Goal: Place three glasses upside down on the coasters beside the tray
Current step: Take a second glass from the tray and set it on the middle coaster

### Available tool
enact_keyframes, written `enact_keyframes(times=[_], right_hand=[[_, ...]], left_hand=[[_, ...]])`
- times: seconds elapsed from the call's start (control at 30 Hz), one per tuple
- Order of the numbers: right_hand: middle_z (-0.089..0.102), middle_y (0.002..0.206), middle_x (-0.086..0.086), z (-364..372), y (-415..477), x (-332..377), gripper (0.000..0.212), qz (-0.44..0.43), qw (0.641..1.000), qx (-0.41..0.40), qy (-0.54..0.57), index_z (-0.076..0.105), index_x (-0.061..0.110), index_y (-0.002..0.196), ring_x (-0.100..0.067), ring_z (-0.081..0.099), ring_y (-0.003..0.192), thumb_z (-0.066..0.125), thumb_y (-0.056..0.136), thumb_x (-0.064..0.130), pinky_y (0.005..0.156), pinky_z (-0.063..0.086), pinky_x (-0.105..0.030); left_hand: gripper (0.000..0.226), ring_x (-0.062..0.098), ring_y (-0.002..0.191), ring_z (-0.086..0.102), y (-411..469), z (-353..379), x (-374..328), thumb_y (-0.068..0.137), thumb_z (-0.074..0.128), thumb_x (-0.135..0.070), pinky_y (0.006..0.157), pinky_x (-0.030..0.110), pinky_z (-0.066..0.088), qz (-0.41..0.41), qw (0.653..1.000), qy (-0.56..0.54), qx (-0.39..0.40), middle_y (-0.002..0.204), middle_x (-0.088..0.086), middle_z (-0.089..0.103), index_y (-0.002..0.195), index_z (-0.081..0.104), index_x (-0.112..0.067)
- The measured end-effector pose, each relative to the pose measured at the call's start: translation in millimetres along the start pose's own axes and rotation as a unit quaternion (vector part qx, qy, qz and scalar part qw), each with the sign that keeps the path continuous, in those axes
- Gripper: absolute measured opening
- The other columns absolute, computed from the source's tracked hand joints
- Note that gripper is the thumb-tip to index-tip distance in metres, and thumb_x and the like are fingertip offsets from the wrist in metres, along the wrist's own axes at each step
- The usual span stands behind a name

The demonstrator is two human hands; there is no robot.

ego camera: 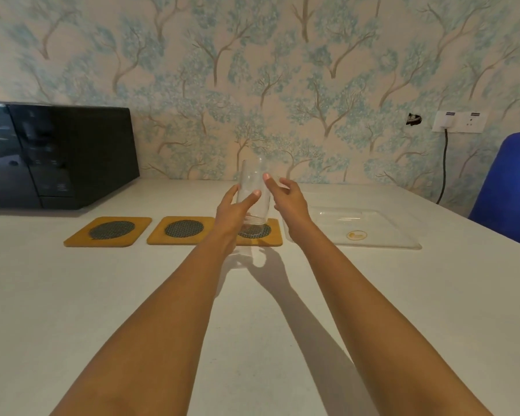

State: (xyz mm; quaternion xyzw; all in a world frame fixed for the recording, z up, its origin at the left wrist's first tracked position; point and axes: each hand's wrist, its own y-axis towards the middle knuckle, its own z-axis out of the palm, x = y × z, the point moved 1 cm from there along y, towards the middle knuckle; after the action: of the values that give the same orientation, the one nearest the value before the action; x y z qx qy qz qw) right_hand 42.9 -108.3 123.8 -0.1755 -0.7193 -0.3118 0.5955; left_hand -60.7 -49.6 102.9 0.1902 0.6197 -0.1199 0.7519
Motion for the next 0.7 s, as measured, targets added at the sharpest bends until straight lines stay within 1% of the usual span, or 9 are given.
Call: enact_keyframes(times=[0.07,0.13,0.27,0.4,0.47,0.5,0.57,0.63,0.7], right_hand=[[0.047,0.145,-0.009,12.2,2.9,3.9,0.08,0.039,0.999,0.017,0.03,0.037,0.016,0.143,-0.027,0.052,0.128,0.064,0.08,0.058,0.109,0.043,-0.042],[0.048,0.143,-0.011,24.1,3.9,5.4,0.081,0.068,0.994,0.023,0.079,0.038,0.012,0.144,-0.028,0.058,0.121,0.068,0.08,0.052,0.104,0.049,-0.039],[0.059,0.127,-0.01,48.4,0.0,5.1,0.071,0.108,0.977,0.015,0.184,0.047,0.007,0.138,-0.026,0.064,0.109,0.073,0.081,0.041,0.092,0.055,-0.034],[0.057,0.116,-0.006,74.3,-7.9,0.9,0.053,0.147,0.952,0.015,0.27,0.055,0.013,0.124,-0.025,0.063,0.114,0.072,0.082,0.04,0.082,0.056,-0.03],[0.056,0.117,-0.005,83.5,-10.0,-1.8,0.054,0.155,0.948,0.02,0.277,0.054,0.014,0.126,-0.023,0.062,0.11,0.07,0.083,0.042,0.076,0.056,-0.027],[0.056,0.121,-0.007,85.3,-9.6,-4.1,0.058,0.155,0.95,0.025,0.27,0.053,0.012,0.13,-0.023,0.062,0.109,0.068,0.084,0.044,0.078,0.055,-0.026],[0.052,0.138,-0.009,85.4,-5.6,-10.3,0.066,0.145,0.964,0.051,0.219,0.047,0.014,0.138,-0.024,0.057,0.12,0.058,0.087,0.054,0.096,0.05,-0.031],[0.039,0.153,-0.008,80.9,-3.0,-16.6,0.078,0.126,0.983,0.082,0.109,0.033,0.015,0.148,-0.026,0.043,0.137,0.037,0.09,0.066,0.114,0.036,-0.04],[0.037,0.154,-0.01,71.0,1.0,-26.8,0.077,0.079,0.994,0.063,-0.042,0.032,0.014,0.149,-0.029,0.037,0.141,0.026,0.093,0.066,0.115,0.03,-0.044]], left_hand=[[0.076,0.025,0.111,0.056,-1.0,-12.8,-3.4,0.075,0.075,-0.035,0.097,0.039,0.047,0.007,1.0,0.027,0.007,0.133,0.011,0.055,0.14,0.038,-0.027],[0.077,0.024,0.114,0.056,-0.8,-25.8,-6.5,0.07,0.079,-0.034,0.102,0.041,0.045,0.02,0.998,0.066,0.007,0.129,0.011,0.058,0.137,0.043,-0.026],[0.078,0.015,0.112,0.05,0.6,-49.1,-7.6,0.068,0.08,-0.037,0.089,0.028,0.041,0.052,0.993,0.098,-0.027,0.135,0.007,0.052,0.135,0.044,-0.025],[0.101,0.031,0.13,0.044,3.3,-62.0,3.7,0.065,0.08,-0.045,0.105,0.042,0.041,-0.055,0.994,-0.01,-0.089,0.145,0.015,0.04,0.144,0.022,-0.023],[0.1,0.033,0.126,0.049,3.9,-64.6,8.2,0.065,0.08,-0.045,0.103,0.041,0.043,-0.095,0.988,-0.075,-0.093,0.141,0.019,0.046,0.144,0.026,-0.016],[0.097,0.033,0.125,0.051,4.6,-65.5,9.2,0.065,0.081,-0.043,0.102,0.04,0.044,-0.092,0.986,-0.095,-0.1,0.139,0.019,0.048,0.142,0.029,-0.014],[0.092,0.032,0.125,0.051,7.0,-68.2,7.8,0.064,0.082,-0.039,0.104,0.041,0.044,-0.074,0.982,-0.112,-0.133,0.135,0.017,0.052,0.139,0.033,-0.016],[0.092,0.031,0.125,0.05,12.9,-70.6,3.1,0.065,0.083,-0.035,0.107,0.042,0.042,-0.055,0.977,-0.127,-0.162,0.136,0.013,0.05,0.139,0.033,-0.019],[0.093,0.028,0.126,0.046,19.5,-73.9,-3.2,0.067,0.083,-0.03,0.107,0.036,0.037,-0.03,0.974,-0.123,-0.187,0.143,0.008,0.044,0.142,0.029,-0.021]])
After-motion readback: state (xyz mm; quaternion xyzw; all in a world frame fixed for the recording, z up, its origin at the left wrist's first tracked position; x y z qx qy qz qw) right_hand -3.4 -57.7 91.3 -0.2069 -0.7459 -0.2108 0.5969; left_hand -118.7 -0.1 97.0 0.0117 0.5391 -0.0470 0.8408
